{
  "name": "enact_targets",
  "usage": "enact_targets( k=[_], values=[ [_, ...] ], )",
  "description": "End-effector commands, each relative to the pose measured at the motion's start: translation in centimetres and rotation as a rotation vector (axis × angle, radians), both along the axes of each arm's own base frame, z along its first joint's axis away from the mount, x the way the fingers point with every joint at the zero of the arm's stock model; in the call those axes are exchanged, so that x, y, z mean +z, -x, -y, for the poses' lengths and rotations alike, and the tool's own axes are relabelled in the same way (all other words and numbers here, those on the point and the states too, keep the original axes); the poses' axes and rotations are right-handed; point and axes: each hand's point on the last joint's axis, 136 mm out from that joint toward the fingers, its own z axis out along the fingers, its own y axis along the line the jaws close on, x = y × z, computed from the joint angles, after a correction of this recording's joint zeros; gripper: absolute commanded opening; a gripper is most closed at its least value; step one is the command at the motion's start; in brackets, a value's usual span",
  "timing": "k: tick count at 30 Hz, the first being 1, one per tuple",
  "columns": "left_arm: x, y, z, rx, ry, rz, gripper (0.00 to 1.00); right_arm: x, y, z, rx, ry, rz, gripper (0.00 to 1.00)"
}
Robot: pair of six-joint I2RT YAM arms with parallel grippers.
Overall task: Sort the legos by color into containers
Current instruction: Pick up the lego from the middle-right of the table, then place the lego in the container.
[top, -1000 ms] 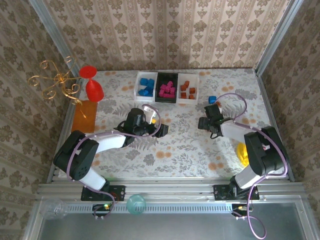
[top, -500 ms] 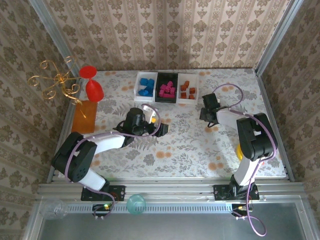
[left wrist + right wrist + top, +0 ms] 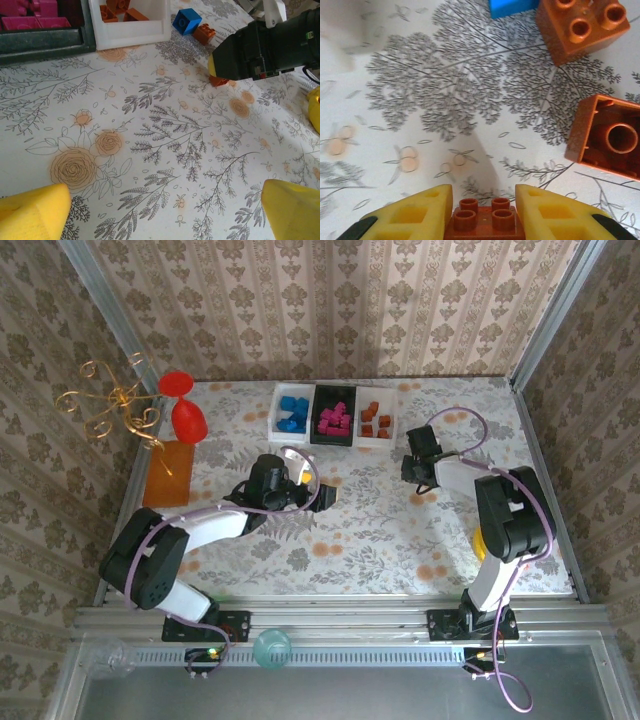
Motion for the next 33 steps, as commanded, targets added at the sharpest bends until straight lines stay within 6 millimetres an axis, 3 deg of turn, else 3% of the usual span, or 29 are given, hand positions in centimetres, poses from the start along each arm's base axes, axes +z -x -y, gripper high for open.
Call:
enact_targets(
  k=[1, 5, 11, 17, 19, 24, 29, 33],
  values=[
    [1.0, -0.3, -0.2, 0.024, 0.001, 0.031, 0.99, 5.7, -1.2, -3.0, 0.086, -0.112, 0.162, 0.34],
    [0.8, -0.7, -0.9, 0.061, -0.017, 0.032, 0.99, 9.1, -2.8, -6.1, 0.145, -0.185, 0.274, 0.34],
    [0.8, -0.9, -1.4, 0.08, -0.02, 0.036, 0.99, 10.7, -6.7, -8.3, 0.167, -0.211, 0.322, 0.36],
    [1.4, -0.7, -1.3, 0.08, 0.006, 0.037, 0.99, 10.1, -11.7, -8.8, 0.158, -0.158, 0.341, 0.36],
    [1.5, -0.6, -1.3, 0.079, 0.012, 0.037, 0.99, 9.1, -13.1, -8.5, 0.14, -0.134, 0.329, 0.38],
    [2.0, -0.5, -1.3, 0.077, 0.028, 0.041, 0.99, 7.9, -16.3, -8.0, 0.114, -0.072, 0.304, 0.47],
    [2.5, -0.2, -1.0, 0.059, 0.044, 0.046, 0.99, 11.0, -16.0, -8.4, 0.131, -0.098, 0.343, 0.64],
    [3.3, 0.4, -0.2, 0.009, 0.079, 0.057, 0.99, 12.6, -12.8, -7.4, 0.143, -0.088, 0.371, 0.7]
  ],
)
